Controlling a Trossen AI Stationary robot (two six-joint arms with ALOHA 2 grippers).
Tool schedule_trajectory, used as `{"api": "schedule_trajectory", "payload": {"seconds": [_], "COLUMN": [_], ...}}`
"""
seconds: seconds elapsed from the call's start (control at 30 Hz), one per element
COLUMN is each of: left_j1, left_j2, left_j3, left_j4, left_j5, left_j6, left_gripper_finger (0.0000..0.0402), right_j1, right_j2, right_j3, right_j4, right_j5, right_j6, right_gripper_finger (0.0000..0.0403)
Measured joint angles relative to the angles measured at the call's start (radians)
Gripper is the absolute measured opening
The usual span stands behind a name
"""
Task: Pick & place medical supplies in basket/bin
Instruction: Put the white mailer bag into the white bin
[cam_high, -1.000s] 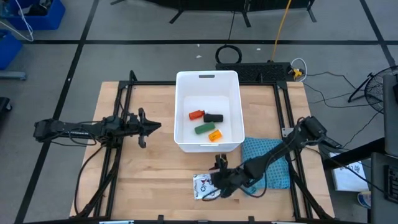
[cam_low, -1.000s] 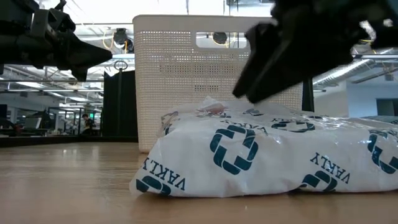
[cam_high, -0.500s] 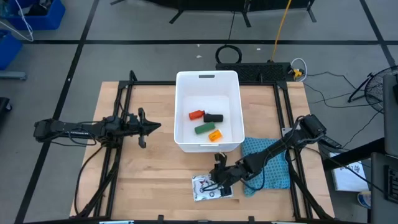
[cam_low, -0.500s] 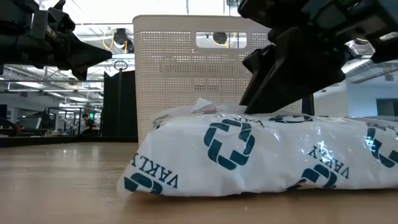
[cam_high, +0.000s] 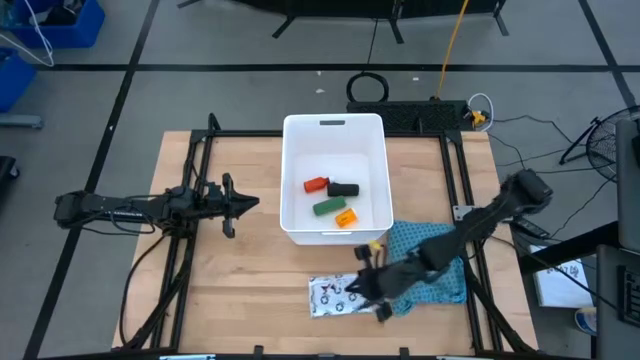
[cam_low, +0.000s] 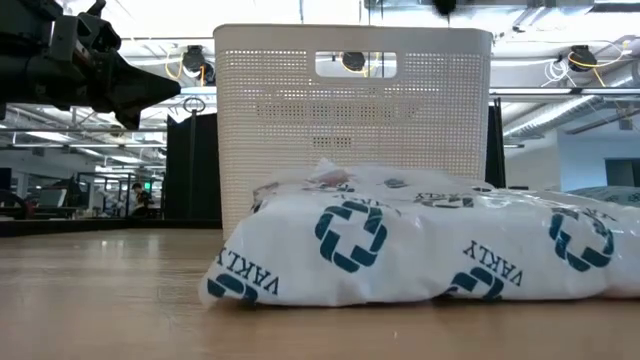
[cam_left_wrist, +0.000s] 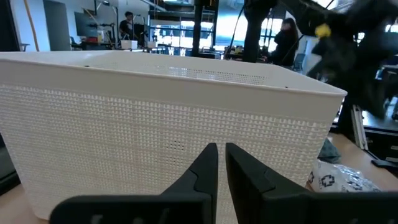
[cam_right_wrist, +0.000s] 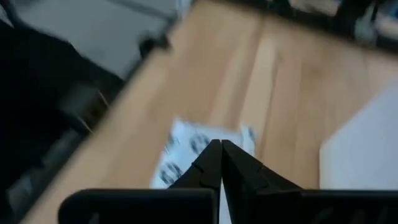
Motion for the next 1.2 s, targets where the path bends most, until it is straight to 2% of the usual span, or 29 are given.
{"api": "schedule_trajectory", "payload": {"seconds": [0.1,0.23,0.4,0.53,0.63,0.73,0.97,1.07,1.2], "left_j1": [0.000,0.000,0.000,0.000,-0.001,-0.001,-0.001,-0.001,-0.001], "left_j2": [0.000,0.000,0.000,0.000,0.000,0.000,0.000,0.000,0.000], "left_j3": [0.000,0.000,0.000,0.000,0.000,0.000,0.000,0.000,0.000], "left_j4": [0.000,0.000,0.000,0.000,-0.001,-0.002,-0.001,-0.001,-0.001], "left_j5": [0.000,0.000,0.000,0.009,0.013,0.009,0.008,0.008,0.008], "left_j6": [0.000,0.000,0.000,0.000,-0.012,-0.012,-0.028,-0.029,-0.029], "left_gripper_finger": [0.0037,0.0035,0.0035,0.0035,0.0035,0.0035,0.0035,0.0035,0.0035], "right_j1": [0.028,0.049,0.049,0.048,0.048,0.044,0.012,-0.002,-0.025], "right_j2": [-0.085,-0.118,-0.069,-0.007,0.035,0.068,0.179,0.218,0.250], "right_j3": [0.002,0.002,0.002,0.002,0.002,0.002,0.002,0.002,0.002], "right_j4": [0.007,0.006,0.009,0.015,0.014,0.025,0.110,0.131,0.135], "right_j5": [0.002,0.059,0.068,0.163,0.217,0.220,0.149,0.106,0.106], "right_j6": [-0.005,0.025,0.052,0.096,0.145,0.163,0.202,0.209,0.241], "right_gripper_finger": [0.0001,0.0000,0.0000,0.0006,0.0029,0.0069,0.0165,0.0180,0.0181]}}
